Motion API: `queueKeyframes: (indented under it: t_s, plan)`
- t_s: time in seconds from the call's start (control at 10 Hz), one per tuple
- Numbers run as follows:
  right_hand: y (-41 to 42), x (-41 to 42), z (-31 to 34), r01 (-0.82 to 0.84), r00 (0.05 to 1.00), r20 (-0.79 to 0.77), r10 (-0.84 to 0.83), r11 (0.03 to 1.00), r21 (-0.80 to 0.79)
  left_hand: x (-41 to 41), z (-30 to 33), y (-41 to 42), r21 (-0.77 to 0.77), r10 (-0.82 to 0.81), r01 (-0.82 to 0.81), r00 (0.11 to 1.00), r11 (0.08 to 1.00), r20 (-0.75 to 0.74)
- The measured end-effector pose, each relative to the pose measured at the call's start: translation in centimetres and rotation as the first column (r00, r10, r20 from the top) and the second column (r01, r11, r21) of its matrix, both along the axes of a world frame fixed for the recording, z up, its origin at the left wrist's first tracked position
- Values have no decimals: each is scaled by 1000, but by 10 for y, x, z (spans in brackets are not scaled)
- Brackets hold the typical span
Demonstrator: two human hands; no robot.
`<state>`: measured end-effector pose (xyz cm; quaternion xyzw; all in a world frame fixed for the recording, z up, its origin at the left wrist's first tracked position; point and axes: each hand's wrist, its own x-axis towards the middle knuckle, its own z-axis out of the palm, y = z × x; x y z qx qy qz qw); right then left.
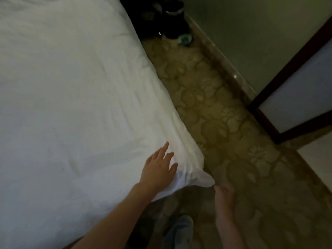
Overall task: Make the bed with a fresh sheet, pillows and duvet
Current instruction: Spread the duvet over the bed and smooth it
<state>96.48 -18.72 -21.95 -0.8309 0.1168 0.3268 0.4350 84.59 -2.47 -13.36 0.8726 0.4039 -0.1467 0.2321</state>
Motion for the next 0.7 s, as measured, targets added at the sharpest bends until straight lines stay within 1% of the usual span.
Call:
queueKeyframes:
  t_s: [0.1,0.2,0.3,0.4,0.5,0.6,0.7]
  plan:
    - [25,5,78,-148,988,38,150,988,-38,-15,51,6,-18,55,-55,998,998,11]
    - [48,3,117,-428,902,63,427,904,-1,-33,96,12,-12,96,-95,995,995,28]
    - [81,-14,169,-685,717,127,685,727,-49,-54,136,20,46,120,-124,990,991,78]
    - [109,-28,205,-799,557,287,779,597,-71,-79,166,29,105,143,-154,984,983,103]
    - [140,-41,238,-912,320,383,866,391,-122,-107,188,38,156,207,-225,971,962,121]
    - [159,-56,263,-950,120,428,896,228,-211,-133,199,39,188,290,-312,947,931,136]
    - [167,-68,283,-900,-167,403,900,28,-435,-152,204,35,197,337,-353,935,915,108]
